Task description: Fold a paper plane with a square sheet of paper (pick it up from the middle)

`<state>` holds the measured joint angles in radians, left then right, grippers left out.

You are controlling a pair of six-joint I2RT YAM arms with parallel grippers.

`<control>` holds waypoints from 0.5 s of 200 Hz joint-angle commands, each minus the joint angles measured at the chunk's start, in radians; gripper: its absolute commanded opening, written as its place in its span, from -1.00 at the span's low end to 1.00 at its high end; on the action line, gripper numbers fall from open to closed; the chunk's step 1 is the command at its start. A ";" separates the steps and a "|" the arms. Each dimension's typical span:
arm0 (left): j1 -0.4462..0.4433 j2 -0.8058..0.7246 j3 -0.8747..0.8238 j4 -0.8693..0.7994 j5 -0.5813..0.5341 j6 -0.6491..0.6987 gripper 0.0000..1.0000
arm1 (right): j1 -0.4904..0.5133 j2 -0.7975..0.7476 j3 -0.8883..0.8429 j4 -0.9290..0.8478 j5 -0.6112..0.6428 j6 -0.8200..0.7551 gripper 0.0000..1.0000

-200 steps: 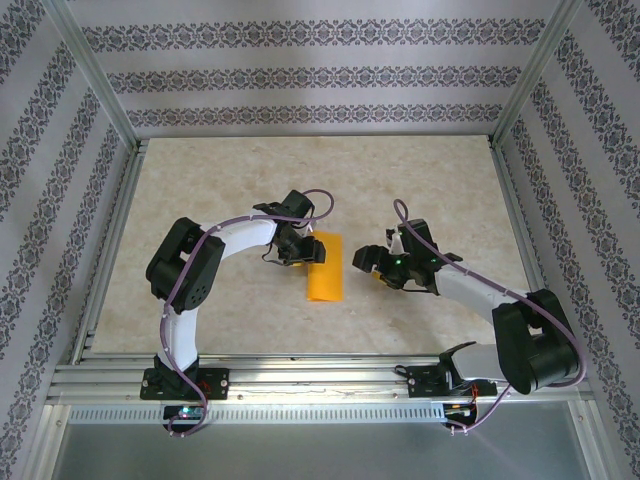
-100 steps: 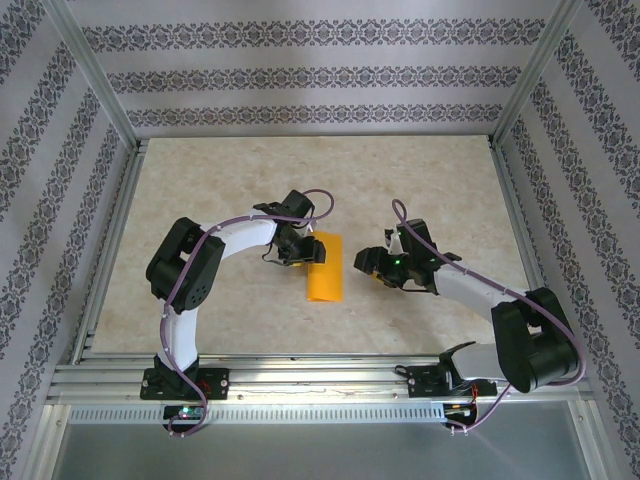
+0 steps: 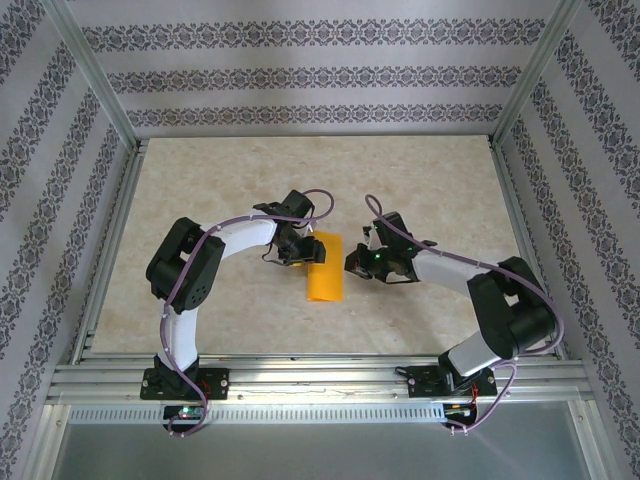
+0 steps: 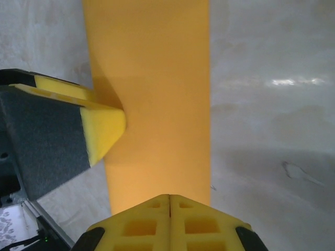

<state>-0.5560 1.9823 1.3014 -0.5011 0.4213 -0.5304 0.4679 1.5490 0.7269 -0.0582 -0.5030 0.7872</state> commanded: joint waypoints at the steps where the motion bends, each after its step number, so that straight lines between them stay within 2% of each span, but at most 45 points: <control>1: -0.013 0.092 -0.043 0.013 -0.013 0.013 0.08 | 0.035 0.052 0.058 -0.002 0.067 0.000 -1.00; 100: -0.014 0.090 -0.042 0.015 -0.014 0.007 0.08 | 0.076 0.176 0.136 -0.013 0.078 -0.024 -1.00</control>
<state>-0.5560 1.9823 1.3014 -0.5007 0.4213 -0.5308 0.5331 1.7016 0.8280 -0.0589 -0.4355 0.7860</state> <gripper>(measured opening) 0.538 0.044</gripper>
